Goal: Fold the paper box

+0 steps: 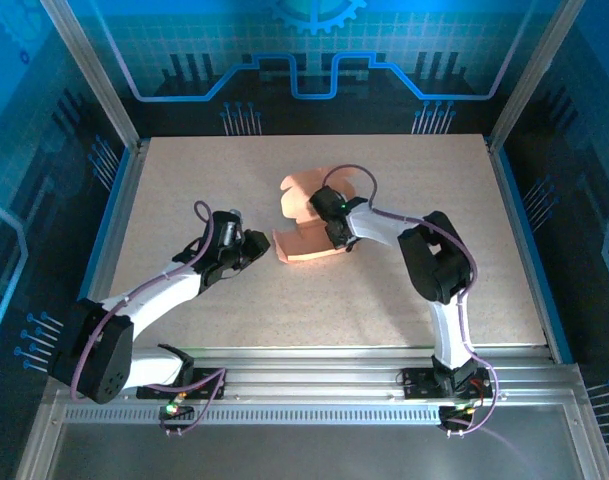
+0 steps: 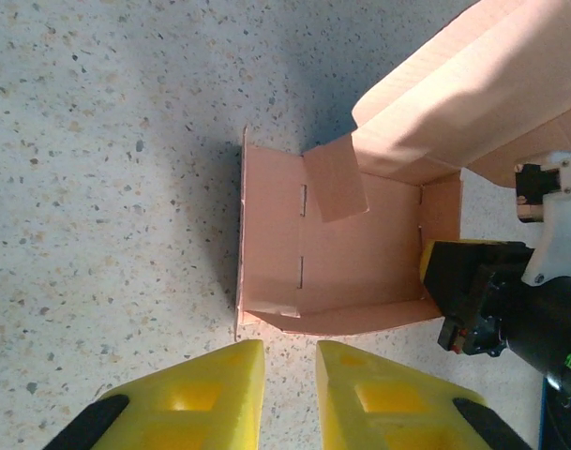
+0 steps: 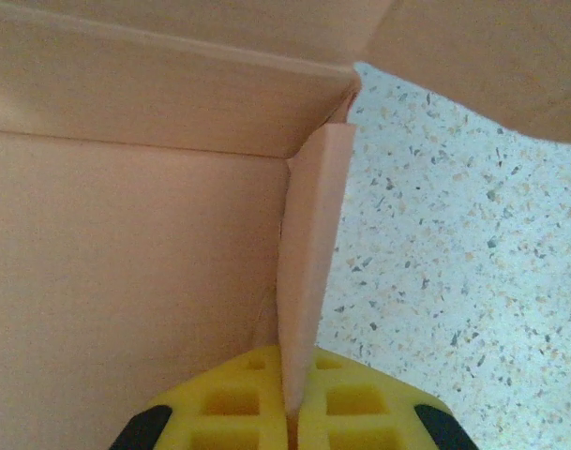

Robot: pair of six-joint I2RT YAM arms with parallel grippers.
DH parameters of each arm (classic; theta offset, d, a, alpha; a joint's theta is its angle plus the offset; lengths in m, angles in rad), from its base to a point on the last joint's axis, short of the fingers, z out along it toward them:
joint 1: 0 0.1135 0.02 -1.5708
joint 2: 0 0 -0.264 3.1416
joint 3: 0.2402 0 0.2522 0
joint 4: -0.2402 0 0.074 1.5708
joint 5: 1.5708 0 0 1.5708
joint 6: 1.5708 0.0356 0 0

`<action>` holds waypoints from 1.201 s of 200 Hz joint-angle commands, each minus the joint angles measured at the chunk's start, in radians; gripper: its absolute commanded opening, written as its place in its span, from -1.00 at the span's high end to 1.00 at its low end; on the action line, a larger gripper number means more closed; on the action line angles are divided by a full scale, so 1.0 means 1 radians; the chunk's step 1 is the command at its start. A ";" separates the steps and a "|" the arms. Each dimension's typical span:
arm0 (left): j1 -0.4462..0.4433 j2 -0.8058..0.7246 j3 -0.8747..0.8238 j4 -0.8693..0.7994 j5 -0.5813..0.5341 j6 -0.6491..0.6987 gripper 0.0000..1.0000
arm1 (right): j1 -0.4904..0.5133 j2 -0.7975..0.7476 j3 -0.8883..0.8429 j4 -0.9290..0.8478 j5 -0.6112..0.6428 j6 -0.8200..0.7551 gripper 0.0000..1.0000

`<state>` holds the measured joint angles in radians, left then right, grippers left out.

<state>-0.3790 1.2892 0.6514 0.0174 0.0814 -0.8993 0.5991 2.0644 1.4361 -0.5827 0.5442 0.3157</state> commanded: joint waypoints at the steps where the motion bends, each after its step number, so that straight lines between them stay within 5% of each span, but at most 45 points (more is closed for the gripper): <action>1: -0.072 -0.008 -0.021 0.067 -0.018 -0.080 0.61 | -0.038 0.003 -0.026 -0.045 -0.112 0.069 1.00; 80: -0.175 0.262 0.020 0.220 -0.055 -0.277 1.00 | -0.050 -0.031 -0.085 -0.010 -0.122 0.100 1.00; 240: -0.141 0.565 0.253 0.251 -0.051 -0.241 1.00 | -0.019 -0.090 -0.169 0.099 -0.194 0.013 1.00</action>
<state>-0.5270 1.8191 0.8585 0.2344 0.0124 -1.1694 0.5621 1.9816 1.3064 -0.4625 0.4488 0.3664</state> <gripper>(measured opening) 0.046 0.064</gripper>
